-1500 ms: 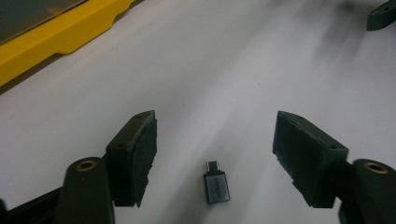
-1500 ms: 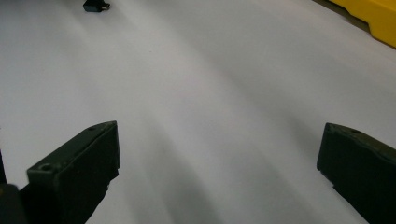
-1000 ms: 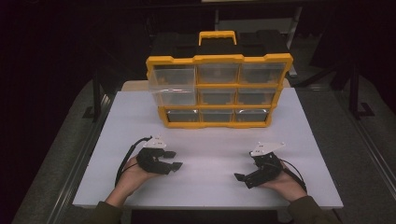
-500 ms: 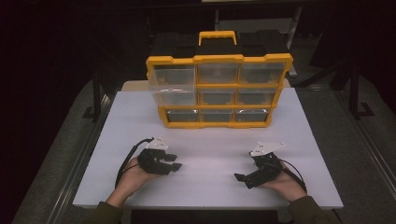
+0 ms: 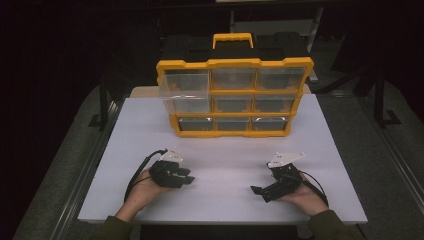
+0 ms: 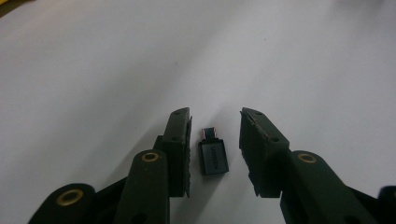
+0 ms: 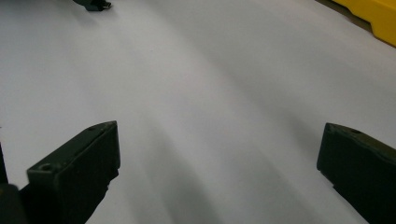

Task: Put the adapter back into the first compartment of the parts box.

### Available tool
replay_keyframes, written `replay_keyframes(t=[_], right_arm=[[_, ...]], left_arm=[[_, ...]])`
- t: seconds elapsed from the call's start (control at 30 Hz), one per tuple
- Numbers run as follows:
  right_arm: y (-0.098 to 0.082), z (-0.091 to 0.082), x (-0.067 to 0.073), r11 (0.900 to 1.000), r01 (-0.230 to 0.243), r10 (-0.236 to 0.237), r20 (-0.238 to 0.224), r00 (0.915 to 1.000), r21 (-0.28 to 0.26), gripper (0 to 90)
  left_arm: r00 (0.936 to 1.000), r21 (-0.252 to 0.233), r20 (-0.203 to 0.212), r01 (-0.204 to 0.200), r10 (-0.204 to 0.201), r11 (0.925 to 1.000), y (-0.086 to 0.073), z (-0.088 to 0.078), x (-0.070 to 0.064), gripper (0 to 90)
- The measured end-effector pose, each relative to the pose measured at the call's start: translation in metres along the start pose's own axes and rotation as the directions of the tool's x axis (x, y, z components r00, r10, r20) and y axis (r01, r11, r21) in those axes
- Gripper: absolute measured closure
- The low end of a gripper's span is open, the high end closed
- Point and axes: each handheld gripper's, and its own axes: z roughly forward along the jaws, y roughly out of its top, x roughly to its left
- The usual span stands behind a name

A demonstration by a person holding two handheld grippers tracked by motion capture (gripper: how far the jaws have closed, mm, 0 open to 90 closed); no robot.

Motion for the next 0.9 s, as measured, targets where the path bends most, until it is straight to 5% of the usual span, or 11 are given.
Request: replay_keyframes(t=[0.9], right_arm=[[-0.0001, 0.0, 0.0, 1.0, 0.001, -0.001, -0.001, 1.0, 0.002, 0.0]], left_arm=[[0.9996, 0.036, -0.009, -0.025, 0.025, 0.999, -0.0007, 0.0049, -0.0015, 72.8]])
